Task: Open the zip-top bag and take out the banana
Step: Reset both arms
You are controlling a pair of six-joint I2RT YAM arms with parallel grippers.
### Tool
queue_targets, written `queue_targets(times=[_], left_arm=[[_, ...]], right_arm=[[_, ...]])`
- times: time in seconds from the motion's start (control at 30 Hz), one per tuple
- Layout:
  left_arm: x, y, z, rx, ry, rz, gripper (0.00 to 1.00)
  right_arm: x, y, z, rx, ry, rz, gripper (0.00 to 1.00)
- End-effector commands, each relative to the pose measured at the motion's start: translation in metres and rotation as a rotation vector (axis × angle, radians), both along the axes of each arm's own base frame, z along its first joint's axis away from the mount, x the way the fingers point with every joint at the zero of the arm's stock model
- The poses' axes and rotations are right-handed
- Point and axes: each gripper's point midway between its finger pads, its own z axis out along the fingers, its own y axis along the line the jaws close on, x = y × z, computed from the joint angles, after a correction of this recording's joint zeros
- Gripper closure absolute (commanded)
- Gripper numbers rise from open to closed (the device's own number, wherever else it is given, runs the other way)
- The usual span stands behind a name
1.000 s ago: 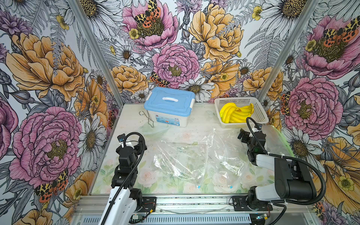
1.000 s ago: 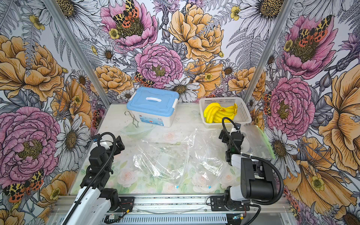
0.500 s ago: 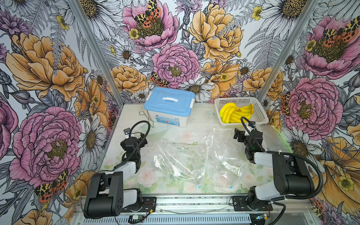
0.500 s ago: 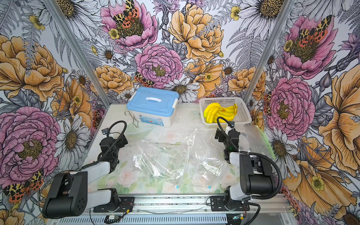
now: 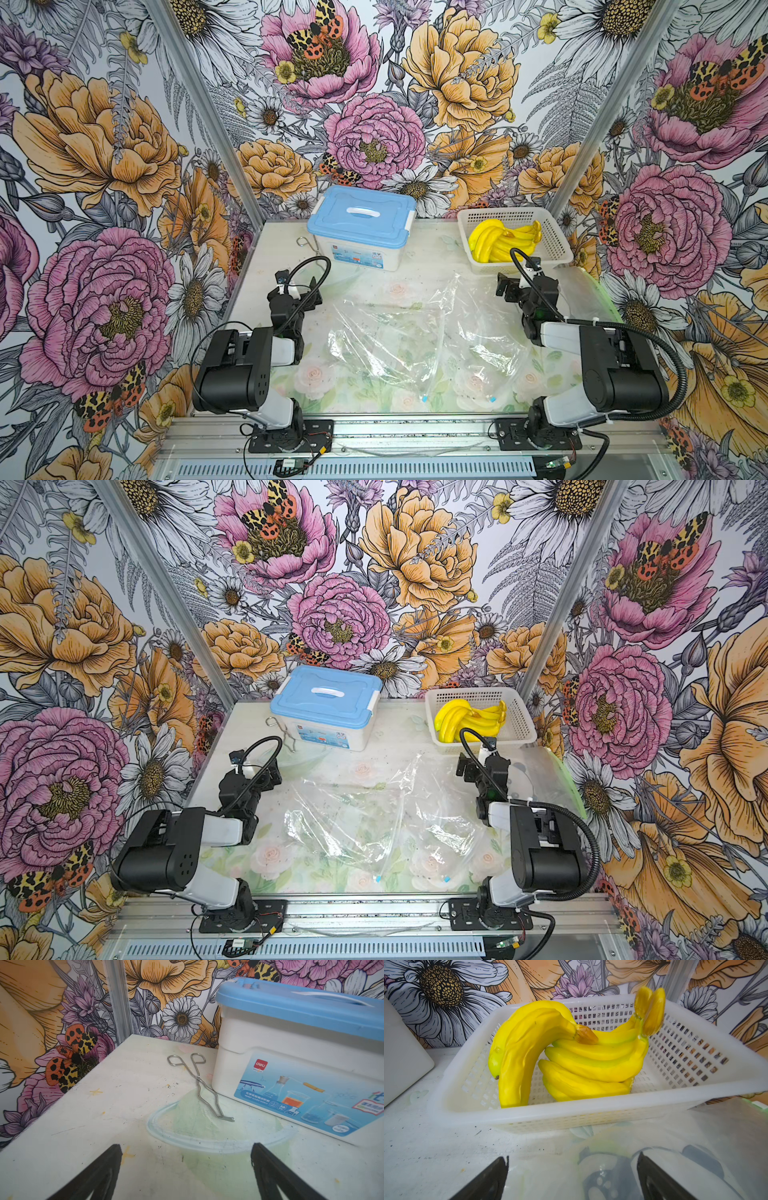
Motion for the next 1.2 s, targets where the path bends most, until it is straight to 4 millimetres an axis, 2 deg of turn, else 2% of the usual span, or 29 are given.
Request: queue_targets(times=[0.0,0.07,0.33,0.53,0.63,1.03,1.1,1.17], left_arm=[[0.000,0.002,0.026,-0.003,-0.128,-0.018,0.01],[-0.002,0.009,0.027,-0.027,-0.141,0.001,0.01],[0.005,0.005,0.024,-0.008,-0.102,0.006,0.01],[0.021,-0.011,0.017,0.023,-0.021,-0.081,0.01],[0.023,-0.015,0.017,0.054,-0.003,-0.070,0.02],[0.023,-0.016,0.017,0.056,-0.005,-0.072,0.01],[0.023,-0.016,0.017,0.056,-0.005,-0.072,0.01],[0.023,-0.016,0.016,0.055,-0.005,-0.074,0.01]], right_arm=[[0.005,0.006,0.008,-0.014,-0.029,0.030,0.01],[0.006,0.006,0.009,-0.014,-0.030,0.031,0.00],[0.002,0.015,0.009,-0.024,-0.048,0.081,0.00],[-0.007,0.031,0.012,-0.041,-0.100,0.171,0.01],[-0.012,0.036,0.008,-0.046,-0.121,0.200,0.01],[-0.022,0.029,0.011,-0.064,-0.189,0.135,0.00],[-0.022,0.021,0.012,-0.071,-0.191,0.083,0.01],[-0.020,0.003,0.011,-0.069,-0.183,-0.046,0.00]])
